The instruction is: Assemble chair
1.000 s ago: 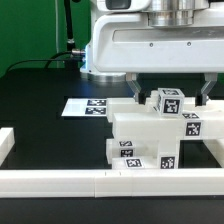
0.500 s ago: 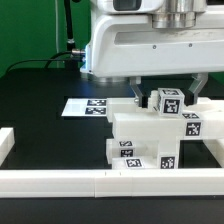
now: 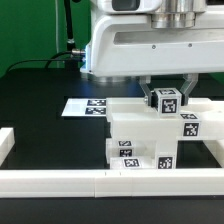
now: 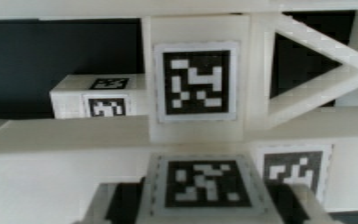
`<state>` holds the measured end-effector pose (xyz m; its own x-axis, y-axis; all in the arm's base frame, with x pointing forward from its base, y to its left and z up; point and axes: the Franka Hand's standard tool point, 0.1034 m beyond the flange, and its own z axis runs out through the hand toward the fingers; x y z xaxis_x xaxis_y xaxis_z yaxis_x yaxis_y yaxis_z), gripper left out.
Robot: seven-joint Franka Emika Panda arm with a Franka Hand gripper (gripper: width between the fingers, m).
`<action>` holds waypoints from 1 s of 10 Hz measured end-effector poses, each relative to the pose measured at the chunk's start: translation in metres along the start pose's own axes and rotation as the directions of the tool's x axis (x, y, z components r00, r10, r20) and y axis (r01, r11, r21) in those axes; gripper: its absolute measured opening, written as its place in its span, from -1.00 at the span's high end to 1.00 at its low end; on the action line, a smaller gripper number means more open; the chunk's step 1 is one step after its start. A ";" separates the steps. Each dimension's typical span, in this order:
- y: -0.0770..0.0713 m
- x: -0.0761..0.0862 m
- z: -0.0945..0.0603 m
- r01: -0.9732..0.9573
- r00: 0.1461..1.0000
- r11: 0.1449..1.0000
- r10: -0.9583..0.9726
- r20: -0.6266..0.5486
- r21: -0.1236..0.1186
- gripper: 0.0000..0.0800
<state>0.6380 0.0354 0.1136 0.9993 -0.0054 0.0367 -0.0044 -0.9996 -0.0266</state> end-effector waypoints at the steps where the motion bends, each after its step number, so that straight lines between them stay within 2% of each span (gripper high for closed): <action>1: -0.001 0.000 0.000 -0.110 0.994 0.994 0.110 0.000 0.002 0.33; 2: -0.001 0.000 0.000 -0.207 0.978 0.978 0.207 -0.001 0.002 0.33; 3: -0.001 0.001 0.001 -0.317 0.949 0.948 0.317 -0.007 0.013 0.33; 5: -0.001 0.002 0.001 -0.522 0.852 0.852 0.523 -0.011 0.045 0.33; 7: -0.002 0.002 0.001 -0.658 0.752 0.751 0.659 -0.001 0.055 0.33; 10: -0.003 0.003 0.001 -0.780 0.625 0.623 0.781 0.011 0.058 0.33</action>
Offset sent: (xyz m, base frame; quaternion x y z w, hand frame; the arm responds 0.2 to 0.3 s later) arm -0.0084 -0.0040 -0.0047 0.0289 0.0175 0.3058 0.9515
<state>0.6406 0.0382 0.1131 0.6211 -0.7837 -0.0093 -0.7802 -0.6170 -0.1031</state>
